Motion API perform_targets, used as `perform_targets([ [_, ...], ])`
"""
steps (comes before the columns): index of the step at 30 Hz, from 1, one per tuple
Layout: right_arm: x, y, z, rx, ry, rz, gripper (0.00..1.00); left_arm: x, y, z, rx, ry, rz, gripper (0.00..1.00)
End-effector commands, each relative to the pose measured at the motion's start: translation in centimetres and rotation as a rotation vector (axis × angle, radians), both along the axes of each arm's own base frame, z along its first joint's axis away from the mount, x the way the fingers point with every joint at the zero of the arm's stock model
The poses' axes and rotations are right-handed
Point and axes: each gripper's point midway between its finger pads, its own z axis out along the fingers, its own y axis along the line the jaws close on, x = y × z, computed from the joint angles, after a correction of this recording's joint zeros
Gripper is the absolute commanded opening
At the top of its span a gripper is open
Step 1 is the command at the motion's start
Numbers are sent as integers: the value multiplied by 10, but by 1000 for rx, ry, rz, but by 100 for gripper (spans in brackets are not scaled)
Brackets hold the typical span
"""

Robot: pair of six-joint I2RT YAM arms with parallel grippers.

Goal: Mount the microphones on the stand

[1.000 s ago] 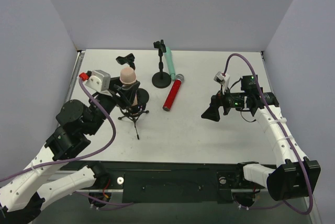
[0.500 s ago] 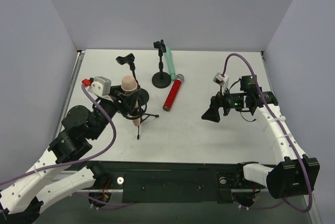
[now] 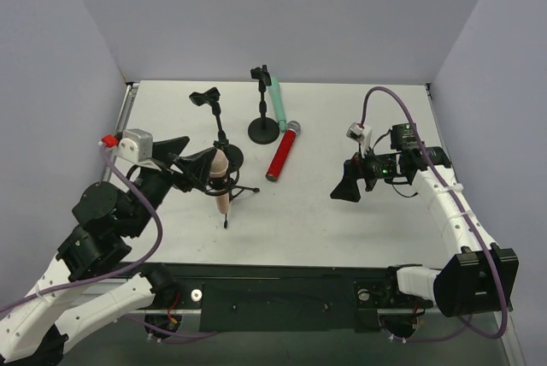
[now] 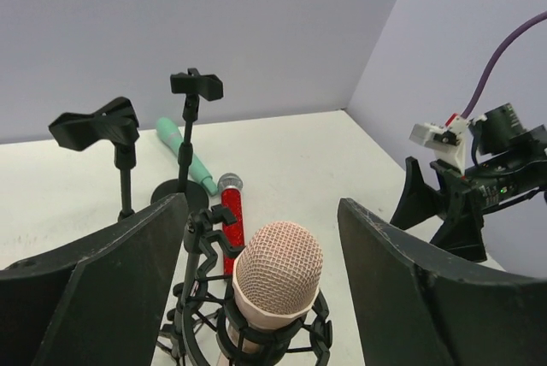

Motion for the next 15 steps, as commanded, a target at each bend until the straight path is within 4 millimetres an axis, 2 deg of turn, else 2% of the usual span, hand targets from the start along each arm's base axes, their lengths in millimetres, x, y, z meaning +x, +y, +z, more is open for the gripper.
perform_targets([
  [1, -1, 2, 9, 15, -24, 46, 96, -13, 22, 37, -24, -59, 25, 82],
  [8, -2, 1, 6, 4, -13, 55, 96, -14, 33, 35, 21, -60, 58, 83],
  [13, -4, 1, 5, 1, -14, 67, 96, -25, 41, 29, 48, -71, 41, 83],
  [14, -5, 0, 5, 1, -15, 69, 96, -25, 41, 22, 60, -65, 41, 83],
  [15, -5, 0, 5, -1, -14, 72, 96, -29, 48, 23, 51, -80, 48, 83],
])
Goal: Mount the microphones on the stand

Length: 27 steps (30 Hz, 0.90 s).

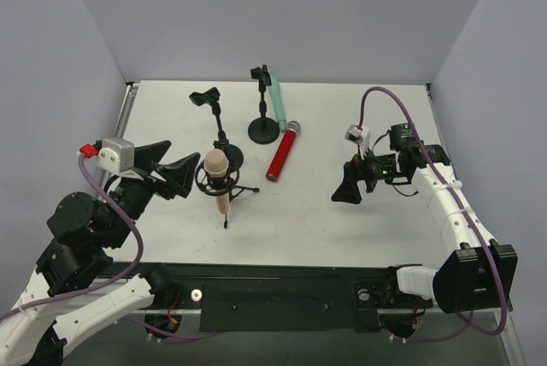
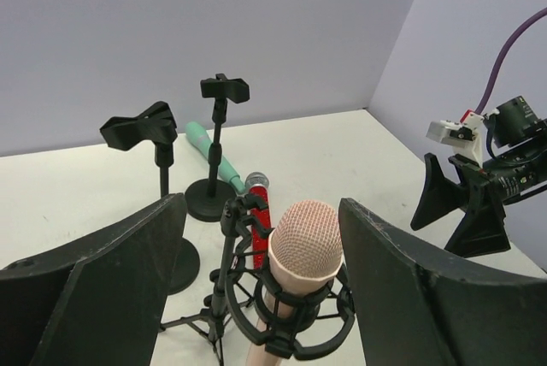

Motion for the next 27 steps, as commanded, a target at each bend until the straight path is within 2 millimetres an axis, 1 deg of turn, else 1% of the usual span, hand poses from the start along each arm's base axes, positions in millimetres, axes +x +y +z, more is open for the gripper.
perform_targets([
  [1, 0, 2, 10, 20, -30, 42, 96, -11, 17, -9, 24, -30, 17, 83],
  [2, 0, 2, 10, 19, -26, 45, 96, -15, 25, -11, 18, -43, 30, 83],
  [3, -1, 2, 9, 19, -26, 48, 96, -13, 26, -22, 29, -33, 39, 83],
  [4, -1, 2, 9, 19, -24, 51, 96, -16, 34, -26, 15, -40, 58, 83],
  [5, -2, 2, 9, 19, -24, 55, 96, -13, 33, -40, 30, -29, 67, 83],
  [6, -2, 2, 9, 17, -23, 55, 96, -18, 42, -41, 7, -45, 84, 83],
  [7, -2, 2, 9, 19, -26, 59, 96, -14, 41, -55, 17, -35, 96, 84],
  [8, -3, 2, 9, 20, -24, 61, 96, -17, 51, -56, -2, -46, 124, 84],
  [9, -3, 2, 9, 19, -26, 64, 96, -14, 51, -67, 7, -35, 136, 84],
  [10, -4, 3, 9, 20, -27, 68, 96, -16, 58, -69, -15, -39, 158, 84],
  [11, -4, 2, 9, 19, -32, 70, 96, -14, 58, -78, -17, -23, 170, 85],
  [13, -6, 4, 7, 26, -32, 85, 96, -14, 58, -89, -25, -8, 167, 85],
  [16, -15, 14, 3, 48, -40, 154, 95, -11, 56, -105, -15, 21, 174, 85],
  [17, -20, 19, 0, 42, -67, 207, 95, -10, 56, -110, -3, 34, 182, 85],
  [18, -24, 20, -4, 27, -78, 237, 95, -9, 55, -116, 9, 47, 188, 85],
  [19, -29, 27, -7, 14, -102, 298, 94, -8, 55, -121, 27, 60, 193, 85],
  [20, -30, 27, -10, -18, -120, 326, 94, -7, 54, -128, 52, 77, 194, 85],
  [21, -36, 34, -15, -38, -143, 393, 94, -5, 53, -132, 69, 90, 200, 85],
  [22, -36, 36, -14, -53, -162, 421, 94, -4, 53, -136, 88, 100, 202, 85],
  [23, -40, 44, -17, -59, -177, 481, 94, -4, 52, -140, 108, 105, 200, 85],
  [24, -35, 48, -12, -66, -206, 499, 94, -3, 51, -144, 123, 110, 201, 85],
  [25, -37, 57, -14, -63, -198, 537, 94, -2, 50, -147, 137, 110, 197, 85],
  [26, -31, 66, -4, -52, -233, 559, 94, -1, 48, -151, 148, 112, 194, 85],
  [27, -21, 75, 2, -31, -239, 574, 93, 1, 47, -158, 170, 117, 196, 85],
])
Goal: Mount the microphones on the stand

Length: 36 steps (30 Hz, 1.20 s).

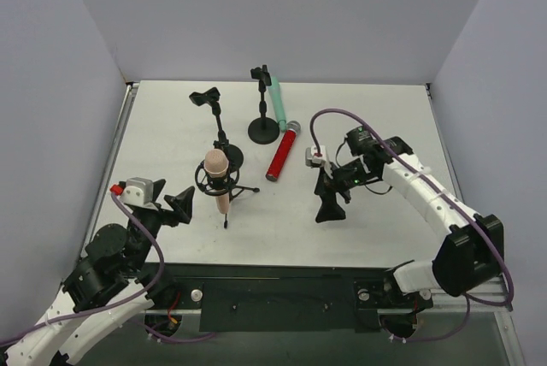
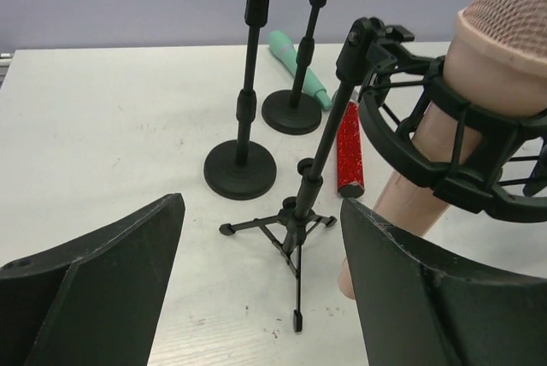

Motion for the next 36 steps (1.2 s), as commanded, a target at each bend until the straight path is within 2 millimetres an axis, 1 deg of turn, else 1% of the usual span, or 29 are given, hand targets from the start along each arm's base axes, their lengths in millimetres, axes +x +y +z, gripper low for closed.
perform_targets([
  [1, 23, 32, 24, 66, -121, 159, 93, 6, -2, -19, 77, 23, 15, 85],
  [2, 32, 43, 30, 103, -123, 181, 92, 8, -2, -25, 93, 36, 27, 86],
  [3, 40, 52, 25, 111, -116, 209, 90, 10, -2, -26, 101, 40, 31, 85],
  [4, 49, 62, 37, 135, -148, 227, 89, 11, -2, -27, 106, 44, 36, 86],
  [5, 53, 74, 32, 136, -129, 248, 89, 12, -3, -28, 110, 48, 40, 85],
  [6, 64, 84, 44, 152, -167, 257, 89, 13, -3, -29, 112, 48, 45, 86],
  [7, 64, 95, 40, 151, -145, 275, 89, 14, -3, -29, 115, 45, 47, 86],
  [8, 71, 104, 53, 169, -167, 277, 89, 14, -3, -30, 119, 48, 50, 86],
  [9, 72, 114, 50, 170, -150, 284, 89, 14, -1, -31, 122, 49, 56, 86],
  [10, 78, 121, 62, 177, -133, 248, 89, 15, 0, -33, 126, 54, 62, 86],
  [11, 88, 132, 64, 192, -155, 231, 89, 15, 2, -32, 120, 50, 69, 86],
  [12, 102, 147, 74, 221, -146, 146, 89, 14, 3, -32, 119, 49, 74, 86],
  [13, 116, 151, 76, 212, -165, 70, 89, 15, 5, -31, 116, 46, 85, 86],
  [14, 131, 164, 79, 261, -135, -41, 90, 14, 6, -31, 114, 45, 88, 86],
  [16, 145, 173, 87, 336, -87, -155, 90, 15, 8, -31, 111, 42, 99, 86],
  [17, 151, 176, 86, 362, -61, -194, 90, 14, 9, -31, 111, 43, 102, 86],
  [18, 155, 185, 98, 431, -41, -230, 90, 14, 10, -31, 110, 42, 103, 86],
  [19, 156, 187, 90, 458, -11, -265, 90, 15, 10, -31, 111, 43, 105, 86],
  [20, 159, 199, 113, 570, -11, -280, 90, 14, 10, -31, 111, 41, 107, 86],
  [21, 158, 204, 107, 602, 33, -296, 90, 15, 10, -31, 112, 42, 107, 86],
  [22, 157, 214, 126, 707, 60, -292, 89, 15, 10, -32, 114, 45, 106, 86],
  [23, 156, 216, 124, 740, 85, -298, 89, 15, 10, -32, 114, 46, 106, 86],
  [24, 151, 222, 142, 844, 107, -267, 89, 14, 10, -32, 116, 46, 105, 86],
  [25, 145, 225, 147, 874, 164, -257, 89, 15, 10, -32, 115, 48, 106, 86],
  [27, 139, 232, 155, 917, 148, -207, 88, 14, 11, -31, 111, 46, 106, 86],
  [30, 128, 242, 140, 862, 171, -182, 86, 13, 12, -29, 100, 39, 110, 86],
  [32, 125, 241, 131, 836, 171, -184, 85, 13, 13, -28, 97, 36, 111, 86],
  [34, 127, 238, 121, 804, 163, -207, 85, 12, 14, -28, 94, 34, 111, 86],
  [36, 140, 229, 112, 765, 139, -264, 85, 12, 15, -27, 91, 30, 113, 86],
])
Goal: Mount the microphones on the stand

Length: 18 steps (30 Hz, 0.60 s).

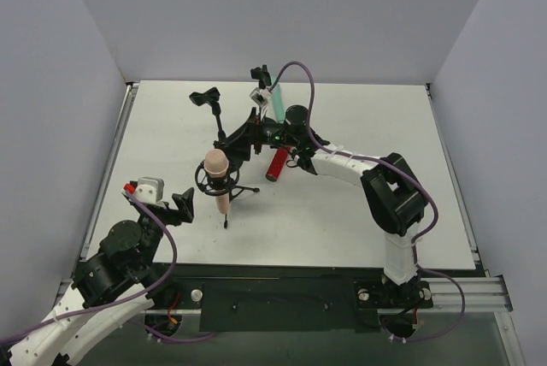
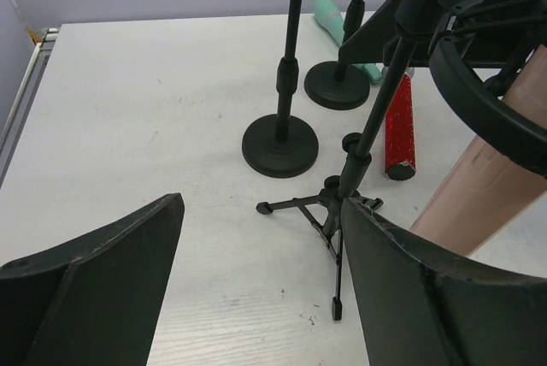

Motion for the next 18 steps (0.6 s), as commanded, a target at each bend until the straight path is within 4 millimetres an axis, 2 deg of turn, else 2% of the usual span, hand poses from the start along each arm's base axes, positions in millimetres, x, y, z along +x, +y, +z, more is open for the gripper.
perform_targets([
  [1, 12, -22, 21, 0, -81, -71, 85, 0, 5, 9, -20, -30, 19, 86],
  [3, 25, -35, 10, -55, -76, -131, 85, 0, 5, 8, -19, -29, 19, 86],
  [4, 30, -43, -2, -106, -73, -153, 85, 0, 5, 9, -21, -30, 17, 86],
  [5, 32, -49, -1, -125, -85, -171, 85, 0, 5, 9, -22, -31, 17, 86],
  [6, 31, -54, -10, -169, -103, -167, 85, 0, 5, 9, -21, -30, 16, 86],
  [8, 20, -58, -13, -194, -151, -120, 85, 0, 4, 9, -21, -30, 14, 86],
  [9, 1, -56, -8, -176, -183, -24, 85, 0, 4, 9, -20, -29, 12, 86],
  [12, -34, -52, -14, -182, -267, 124, 85, 0, 3, 9, -21, -30, 8, 86],
  [14, -48, -45, -13, -175, -280, 176, 85, 0, 2, 9, -21, -30, 6, 86],
  [18, -56, -29, -8, -156, -267, 202, 84, 0, 2, 10, -29, -32, 3, 86],
])
